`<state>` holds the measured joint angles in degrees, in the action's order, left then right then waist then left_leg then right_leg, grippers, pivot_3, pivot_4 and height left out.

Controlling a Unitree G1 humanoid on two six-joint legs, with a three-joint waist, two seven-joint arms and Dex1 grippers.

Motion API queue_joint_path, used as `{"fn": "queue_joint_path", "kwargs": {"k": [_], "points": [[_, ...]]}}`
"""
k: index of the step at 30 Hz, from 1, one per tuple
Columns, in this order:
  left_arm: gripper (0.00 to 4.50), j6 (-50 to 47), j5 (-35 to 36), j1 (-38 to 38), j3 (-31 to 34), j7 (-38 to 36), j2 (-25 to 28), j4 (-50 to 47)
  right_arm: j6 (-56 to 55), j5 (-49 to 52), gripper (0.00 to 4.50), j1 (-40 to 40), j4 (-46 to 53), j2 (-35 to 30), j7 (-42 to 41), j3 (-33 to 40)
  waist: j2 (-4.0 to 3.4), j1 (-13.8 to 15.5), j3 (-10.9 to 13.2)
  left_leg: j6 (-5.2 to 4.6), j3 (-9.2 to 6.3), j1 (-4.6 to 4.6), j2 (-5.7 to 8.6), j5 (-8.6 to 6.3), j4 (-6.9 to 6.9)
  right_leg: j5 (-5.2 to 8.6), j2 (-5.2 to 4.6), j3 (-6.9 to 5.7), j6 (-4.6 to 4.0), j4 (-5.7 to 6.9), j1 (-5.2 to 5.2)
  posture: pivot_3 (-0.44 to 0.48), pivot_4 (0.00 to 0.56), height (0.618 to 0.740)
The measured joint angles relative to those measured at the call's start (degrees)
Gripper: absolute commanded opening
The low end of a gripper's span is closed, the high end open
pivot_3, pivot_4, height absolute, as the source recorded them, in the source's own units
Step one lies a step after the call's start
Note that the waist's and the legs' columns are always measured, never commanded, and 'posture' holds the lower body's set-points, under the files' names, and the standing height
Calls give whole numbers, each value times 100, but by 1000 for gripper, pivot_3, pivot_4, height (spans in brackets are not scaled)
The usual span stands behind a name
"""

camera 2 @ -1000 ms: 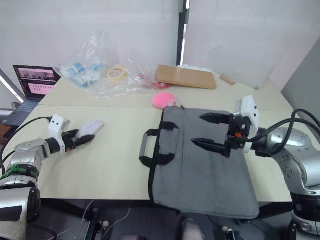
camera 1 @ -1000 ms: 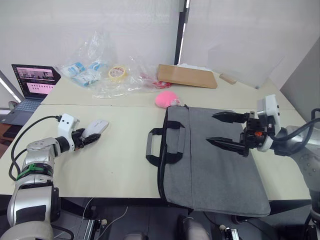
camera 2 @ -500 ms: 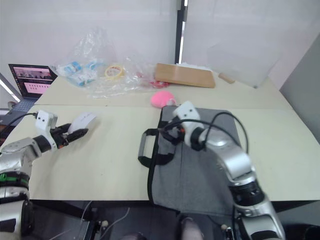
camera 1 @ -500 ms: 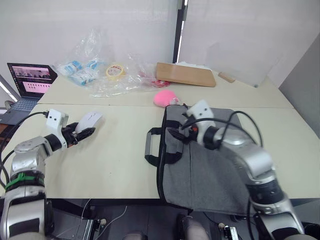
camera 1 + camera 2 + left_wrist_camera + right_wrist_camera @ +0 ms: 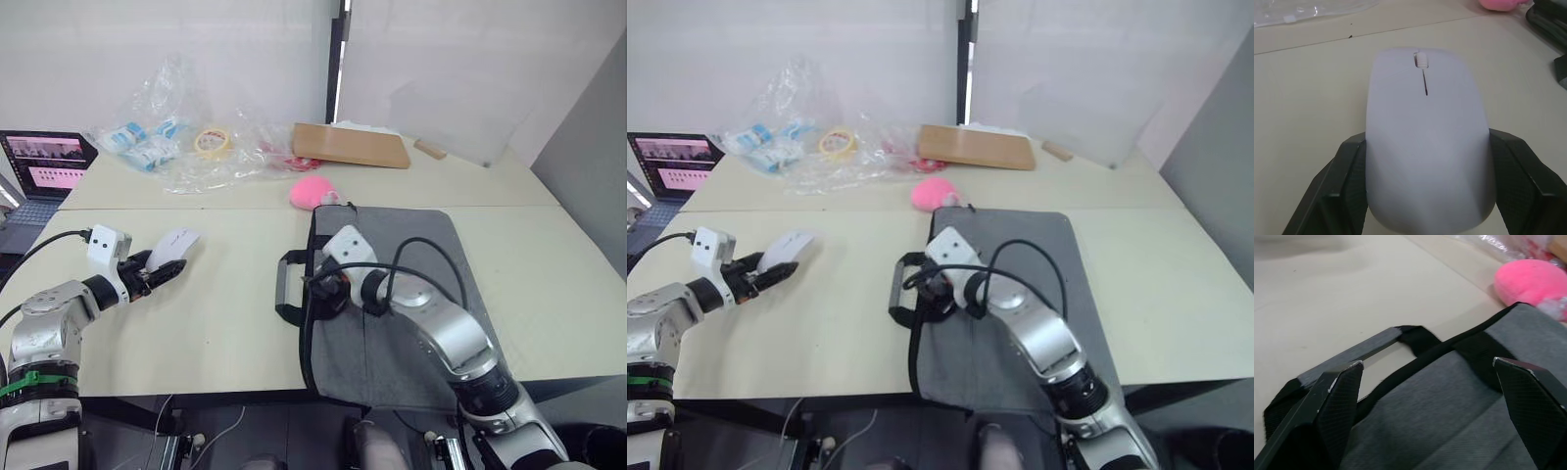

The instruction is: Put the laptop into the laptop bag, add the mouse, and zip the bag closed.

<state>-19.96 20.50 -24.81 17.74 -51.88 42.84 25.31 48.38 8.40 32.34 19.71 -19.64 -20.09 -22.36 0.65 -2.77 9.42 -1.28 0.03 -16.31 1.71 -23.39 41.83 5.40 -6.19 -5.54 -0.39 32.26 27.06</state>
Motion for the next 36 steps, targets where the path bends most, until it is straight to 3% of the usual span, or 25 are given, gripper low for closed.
{"fn": "queue_joint_path", "kwargs": {"k": [8,22,27,36], "points": [[2812,-57,92,130,47,127,-25,-115,201,-454,4500,41,-14,-124,-75,-364,0,13,0,-1,-3,-2,2,0,-2,0,0,-3,0,-4,0,0,150,740],[2812,-157,194,132,26,180,-165,-210,589,-711,4500,141,-39,299,-100,-406,0,4,0,0,-3,-1,2,0,-2,0,0,-2,0,-3,0,0,150,740],[2812,-157,198,136,26,185,-172,-213,555,-765,4500,207,-66,76,-305,-526,0,14,0,0,-4,-1,4,0,-3,0,0,-4,0,-4,0,0,150,740],[2812,-201,221,298,40,241,-180,-423,247,-732,1608,-185,192,-349,-669,-504,2,65,-1,0,-6,1,10,0,-4,0,-4,-3,0,-7,-6,0,150,740]]}}
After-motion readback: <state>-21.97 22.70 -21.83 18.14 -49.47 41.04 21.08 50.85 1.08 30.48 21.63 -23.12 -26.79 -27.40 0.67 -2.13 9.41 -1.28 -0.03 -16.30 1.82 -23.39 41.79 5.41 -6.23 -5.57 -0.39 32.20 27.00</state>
